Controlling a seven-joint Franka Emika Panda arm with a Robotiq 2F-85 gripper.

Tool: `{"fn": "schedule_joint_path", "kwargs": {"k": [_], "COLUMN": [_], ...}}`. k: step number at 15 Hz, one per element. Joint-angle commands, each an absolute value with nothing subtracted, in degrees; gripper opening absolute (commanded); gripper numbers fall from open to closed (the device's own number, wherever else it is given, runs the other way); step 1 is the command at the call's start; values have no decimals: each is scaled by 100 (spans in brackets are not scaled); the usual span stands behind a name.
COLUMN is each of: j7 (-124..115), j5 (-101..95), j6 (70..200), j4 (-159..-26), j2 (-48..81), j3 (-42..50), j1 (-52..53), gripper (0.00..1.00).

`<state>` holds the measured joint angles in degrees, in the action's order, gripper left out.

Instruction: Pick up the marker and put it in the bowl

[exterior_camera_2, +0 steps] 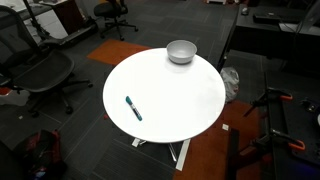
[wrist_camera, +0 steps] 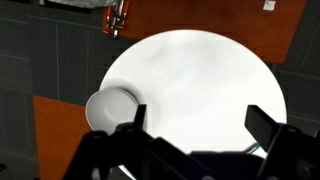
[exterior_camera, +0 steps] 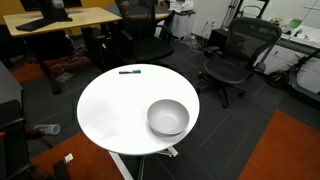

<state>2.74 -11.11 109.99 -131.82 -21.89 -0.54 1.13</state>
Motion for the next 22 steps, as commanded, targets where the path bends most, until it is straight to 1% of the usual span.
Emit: {"fn": "schedule_joint_path", "kwargs": {"k": [1, 7, 13, 22], "j7": [-796, -2456, -2891, -2759], "j5": [-837, -664, -462, 85], "j6": [11420, 12595, 13586, 14038], "j4": [-12816, -12634, -12139, -10875], "j2": [-1618, -809, 281, 1867], "j3": [-320, -835, -932, -723], "j1": [105, 283, 563, 816], "gripper": [100, 100, 100, 100]}}
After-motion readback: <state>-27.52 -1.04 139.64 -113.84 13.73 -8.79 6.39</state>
